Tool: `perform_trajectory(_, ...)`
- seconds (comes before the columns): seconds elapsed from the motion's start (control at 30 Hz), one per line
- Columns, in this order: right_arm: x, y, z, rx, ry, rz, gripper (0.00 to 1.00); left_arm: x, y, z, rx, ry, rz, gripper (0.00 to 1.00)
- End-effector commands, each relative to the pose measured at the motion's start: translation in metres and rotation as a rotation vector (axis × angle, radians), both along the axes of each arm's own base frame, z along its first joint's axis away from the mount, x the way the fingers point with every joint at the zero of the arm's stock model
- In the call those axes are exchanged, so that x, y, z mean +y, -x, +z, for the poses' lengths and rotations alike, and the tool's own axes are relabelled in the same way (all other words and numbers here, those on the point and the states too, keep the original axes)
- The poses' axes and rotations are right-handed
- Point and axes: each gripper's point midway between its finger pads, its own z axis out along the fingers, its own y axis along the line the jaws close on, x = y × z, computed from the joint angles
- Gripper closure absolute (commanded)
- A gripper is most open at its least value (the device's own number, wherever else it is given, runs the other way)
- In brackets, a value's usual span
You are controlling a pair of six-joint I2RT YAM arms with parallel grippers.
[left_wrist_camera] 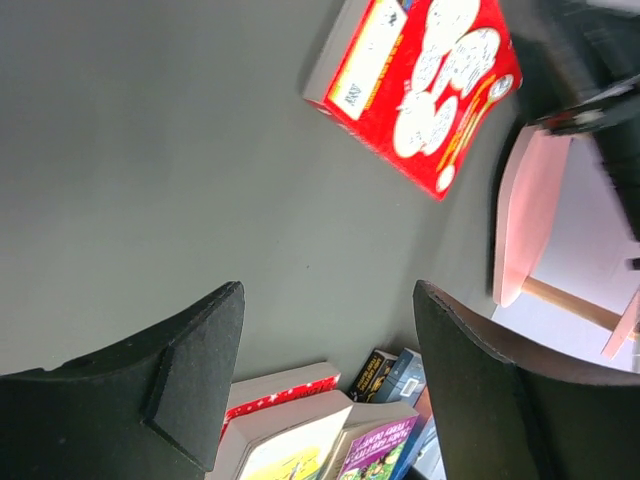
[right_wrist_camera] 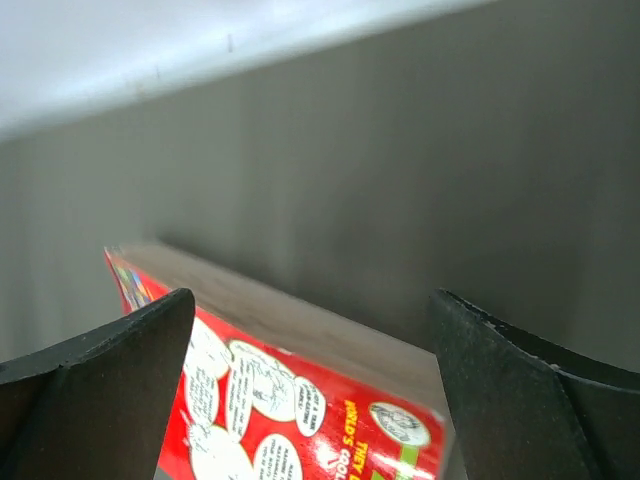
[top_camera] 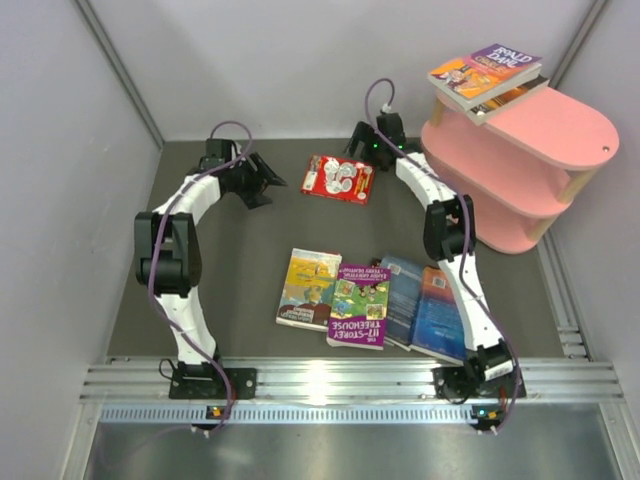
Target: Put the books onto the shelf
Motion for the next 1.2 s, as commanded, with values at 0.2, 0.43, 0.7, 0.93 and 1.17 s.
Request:
perform_trajectory(0.2,0.056,0.119,-0.036,0.333,-0.072,0.288,0.0,-0.006,-0.005,-0.004,-0.012,-0.012,-0.028,0.27)
perform_trajectory(0.43,0.099,0.194,-0.016,0.49,-0.219,0.469,0.0,-0.026,-0.019,-0.025,0.007,-0.015,-0.071,0.26)
perform_trajectory(0.7,0.087,0.158,-0.015,0.413,-0.185,0.396,0.0,-0.031,-0.031,-0.063,0.075,-0.01,-0.07,0.26)
perform_trajectory(0.93,0.117,0.189,-0.067,0.507,-0.189,0.459,0.01,-0.048,-0.033,-0.089,0.13,0.057,-0.088,0.27)
perform_trajectory(1.17,0.154,0.21,-0.046,0.5,-0.29,0.548,0.47,-0.073,-0.036,-0.077,0.109,0.216,-0.095,0.28)
